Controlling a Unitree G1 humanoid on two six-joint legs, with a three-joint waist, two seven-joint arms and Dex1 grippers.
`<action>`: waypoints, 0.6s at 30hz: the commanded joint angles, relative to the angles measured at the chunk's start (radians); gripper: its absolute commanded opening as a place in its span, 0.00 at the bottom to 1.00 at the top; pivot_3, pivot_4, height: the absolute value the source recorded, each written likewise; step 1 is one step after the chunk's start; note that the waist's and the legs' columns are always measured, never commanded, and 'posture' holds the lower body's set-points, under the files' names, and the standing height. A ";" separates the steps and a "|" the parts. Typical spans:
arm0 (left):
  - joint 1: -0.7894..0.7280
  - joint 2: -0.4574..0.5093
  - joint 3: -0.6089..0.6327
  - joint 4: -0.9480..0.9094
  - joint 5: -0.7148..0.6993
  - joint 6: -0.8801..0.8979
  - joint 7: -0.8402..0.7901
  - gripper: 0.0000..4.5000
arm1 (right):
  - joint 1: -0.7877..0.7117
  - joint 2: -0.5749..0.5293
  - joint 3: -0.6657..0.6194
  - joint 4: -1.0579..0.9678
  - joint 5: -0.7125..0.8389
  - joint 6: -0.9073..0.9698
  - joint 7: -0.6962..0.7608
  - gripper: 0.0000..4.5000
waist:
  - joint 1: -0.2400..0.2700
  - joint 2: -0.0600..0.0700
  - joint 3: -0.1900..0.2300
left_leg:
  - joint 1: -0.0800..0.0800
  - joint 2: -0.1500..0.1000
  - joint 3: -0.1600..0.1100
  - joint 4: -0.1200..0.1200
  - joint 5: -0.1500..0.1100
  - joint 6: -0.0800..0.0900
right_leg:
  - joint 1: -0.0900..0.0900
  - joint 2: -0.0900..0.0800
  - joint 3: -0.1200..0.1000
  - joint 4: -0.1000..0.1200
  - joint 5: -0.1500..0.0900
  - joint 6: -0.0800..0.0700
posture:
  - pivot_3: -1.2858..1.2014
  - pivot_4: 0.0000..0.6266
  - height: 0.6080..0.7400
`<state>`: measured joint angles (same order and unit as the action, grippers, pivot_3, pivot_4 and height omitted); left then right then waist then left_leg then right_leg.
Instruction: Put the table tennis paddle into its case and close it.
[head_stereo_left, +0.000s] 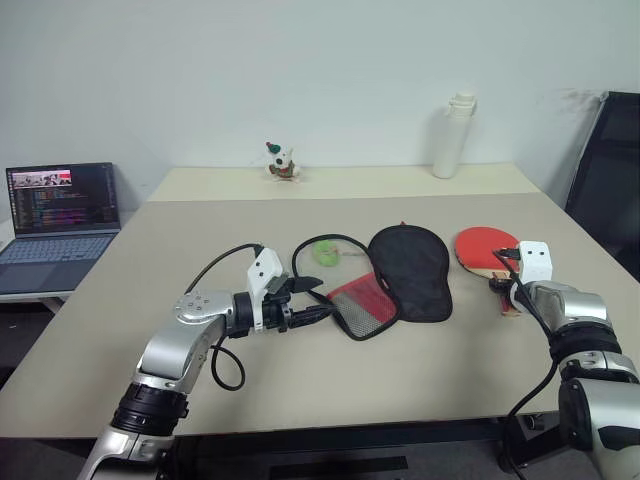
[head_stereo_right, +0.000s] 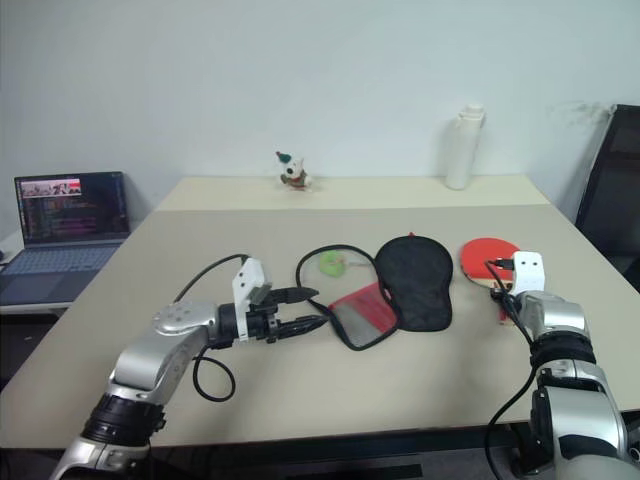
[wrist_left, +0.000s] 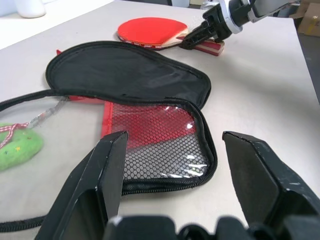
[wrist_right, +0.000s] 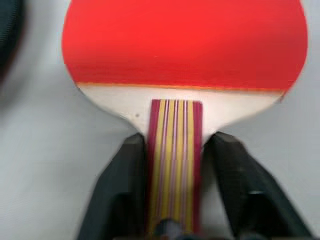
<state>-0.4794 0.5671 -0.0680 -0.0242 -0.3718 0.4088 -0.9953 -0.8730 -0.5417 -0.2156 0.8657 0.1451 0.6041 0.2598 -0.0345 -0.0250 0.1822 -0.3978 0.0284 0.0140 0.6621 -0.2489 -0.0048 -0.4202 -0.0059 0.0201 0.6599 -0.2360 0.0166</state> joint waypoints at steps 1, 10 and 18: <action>0.018 0.017 0.042 -0.057 -0.020 0.005 0.012 0.73 | -0.011 -0.018 -0.033 -0.035 0.009 -0.035 -0.027 0.26 | 0.001 0.000 0.000 | 0.000 0.000 0.000 0.000 0.000 0.000 | 0.000 -0.001 0.000 0.000 0.001 0.001 | 0.52 0.24 1.00; 0.072 0.031 0.069 -0.085 -0.034 0.027 0.024 0.73 | 0.042 0.010 -0.084 -0.553 0.106 0.223 -0.054 0.26 | 0.001 0.007 0.004 | -0.004 0.000 0.002 -0.002 0.000 0.000 | -0.006 -0.001 0.003 -0.001 0.001 0.002 | 0.52 0.24 1.00; 0.063 0.029 0.055 -0.074 -0.031 0.025 0.020 0.73 | 0.150 0.291 -0.039 -0.963 0.191 0.491 -0.180 0.25 | 0.002 0.007 0.004 | -0.003 0.002 -0.004 -0.002 0.000 0.000 | -0.005 0.003 0.002 0.003 0.001 0.001 | 0.52 0.24 1.00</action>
<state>-0.3982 0.5877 -0.0310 -0.0704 -0.3931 0.4461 -0.9723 -0.7206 -0.2646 -0.2502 -0.0117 0.3204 1.0739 0.1048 -0.0321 -0.0182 0.1865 -0.4009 0.0306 0.0100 0.6601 -0.2490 -0.0046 -0.4255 -0.0035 0.0218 0.6627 -0.2357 0.0171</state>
